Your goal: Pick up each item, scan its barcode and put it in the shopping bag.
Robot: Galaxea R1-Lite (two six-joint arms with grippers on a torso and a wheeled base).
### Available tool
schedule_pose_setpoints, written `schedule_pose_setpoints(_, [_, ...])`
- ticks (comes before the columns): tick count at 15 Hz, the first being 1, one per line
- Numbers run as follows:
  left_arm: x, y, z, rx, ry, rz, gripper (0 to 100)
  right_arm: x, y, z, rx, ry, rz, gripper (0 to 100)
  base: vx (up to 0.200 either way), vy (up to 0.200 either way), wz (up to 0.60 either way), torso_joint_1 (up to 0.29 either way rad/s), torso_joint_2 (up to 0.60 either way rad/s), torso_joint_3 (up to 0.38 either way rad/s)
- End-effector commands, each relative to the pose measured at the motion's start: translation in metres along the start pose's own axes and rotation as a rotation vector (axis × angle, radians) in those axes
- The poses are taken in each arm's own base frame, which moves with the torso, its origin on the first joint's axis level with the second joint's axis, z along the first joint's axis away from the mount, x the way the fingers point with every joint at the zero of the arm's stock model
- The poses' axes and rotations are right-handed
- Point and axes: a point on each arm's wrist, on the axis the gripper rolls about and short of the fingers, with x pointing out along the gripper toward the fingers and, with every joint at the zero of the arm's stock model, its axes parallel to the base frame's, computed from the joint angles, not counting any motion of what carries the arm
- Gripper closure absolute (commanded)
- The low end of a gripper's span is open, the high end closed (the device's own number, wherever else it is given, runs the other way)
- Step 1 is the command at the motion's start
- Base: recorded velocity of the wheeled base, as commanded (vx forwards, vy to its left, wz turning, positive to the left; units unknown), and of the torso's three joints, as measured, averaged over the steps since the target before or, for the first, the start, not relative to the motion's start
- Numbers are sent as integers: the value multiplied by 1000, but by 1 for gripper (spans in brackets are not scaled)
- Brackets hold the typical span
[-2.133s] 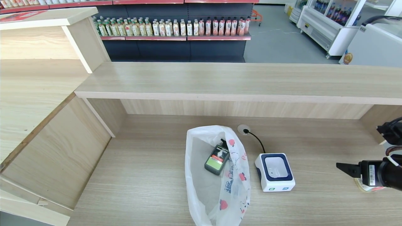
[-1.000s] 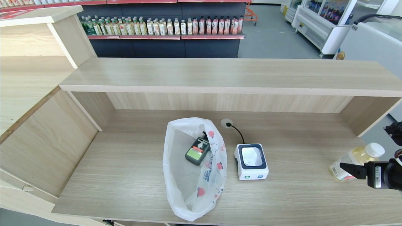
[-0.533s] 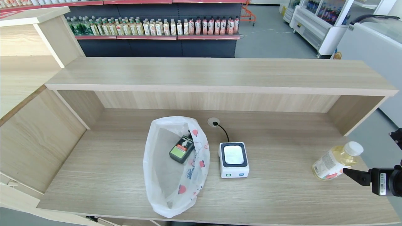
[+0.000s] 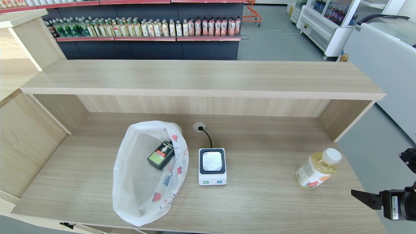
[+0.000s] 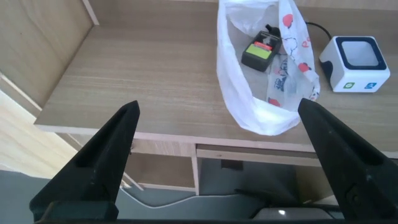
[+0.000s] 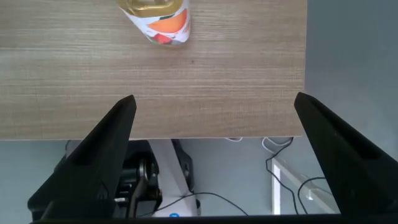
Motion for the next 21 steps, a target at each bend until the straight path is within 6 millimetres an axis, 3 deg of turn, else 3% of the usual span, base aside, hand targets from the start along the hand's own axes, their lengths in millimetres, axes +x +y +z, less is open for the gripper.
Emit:
schedule_pose_setpoints(1, [0, 0, 0, 0, 0, 0, 0, 0, 0, -4, 0, 8, 4, 0, 0, -200, 0, -2, -2, 2])
schedule_pose_setpoints(3, [0, 0, 0, 0, 0, 0, 0, 0, 4, -5, -10, 14, 59, 0, 0, -200, 0, 2, 0, 2])
schedule_pose_setpoints(9, [0, 0, 0, 0, 0, 0, 0, 6, 14, -5, -37, 31, 172, 0, 0, 0, 0, 0, 0, 0])
schedule_pose_setpoints(21, [0, 0, 0, 0, 0, 0, 0, 94, 44, -13, -102, -20, 232, 0, 0, 0, 0, 0, 0, 0])
